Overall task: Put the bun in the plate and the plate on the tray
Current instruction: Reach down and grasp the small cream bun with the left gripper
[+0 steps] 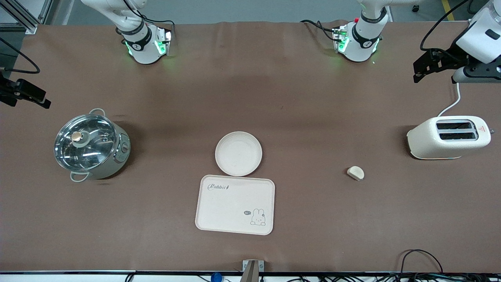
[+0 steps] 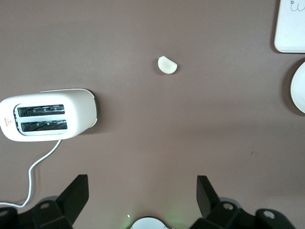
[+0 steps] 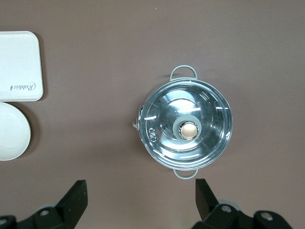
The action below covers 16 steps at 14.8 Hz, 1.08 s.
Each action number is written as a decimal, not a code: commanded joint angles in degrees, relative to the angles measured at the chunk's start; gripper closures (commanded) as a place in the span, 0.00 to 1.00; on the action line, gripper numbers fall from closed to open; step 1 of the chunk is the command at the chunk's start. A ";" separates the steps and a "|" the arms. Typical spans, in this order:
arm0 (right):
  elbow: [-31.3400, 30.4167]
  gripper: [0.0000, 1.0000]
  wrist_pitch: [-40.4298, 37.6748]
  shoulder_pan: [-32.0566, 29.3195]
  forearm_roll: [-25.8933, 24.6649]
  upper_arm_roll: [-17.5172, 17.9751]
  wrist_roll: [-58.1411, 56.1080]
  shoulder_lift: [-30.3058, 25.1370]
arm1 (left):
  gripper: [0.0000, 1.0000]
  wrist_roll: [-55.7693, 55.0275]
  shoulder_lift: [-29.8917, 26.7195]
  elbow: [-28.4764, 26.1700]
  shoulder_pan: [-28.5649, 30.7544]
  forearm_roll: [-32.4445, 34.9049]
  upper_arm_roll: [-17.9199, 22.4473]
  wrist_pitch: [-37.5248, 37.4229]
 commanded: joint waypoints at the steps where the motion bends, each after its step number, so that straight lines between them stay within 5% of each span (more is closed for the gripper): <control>1: -0.20 0.00 0.11 -0.33 -0.13 0.25 -0.41 -0.35 | 0.00 1.29 0.97 1.57 0.24 -0.22 0.09 -0.74; 5: -0.20 0.00 0.19 -0.07 0.05 0.33 -0.33 -0.35 | 0.00 1.29 6.31 5.42 0.86 -0.31 0.09 -0.65; 7: -0.03 0.00 0.28 1.42 3.98 0.25 0.37 0.61 | 0.00 0.60 10.36 5.61 0.77 -0.22 0.09 1.00; 13: -0.73 0.00 7.30 5.99 7.86 0.33 0.38 12.73 | 0.00 -5.90 22.41 4.30 1.30 0.66 0.09 12.43; 16: -7.29 0.00 15.45 7.14 10.41 0.33 0.47 14.15 | 0.00 -11.08 28.29 2.10 0.86 0.66 0.09 20.50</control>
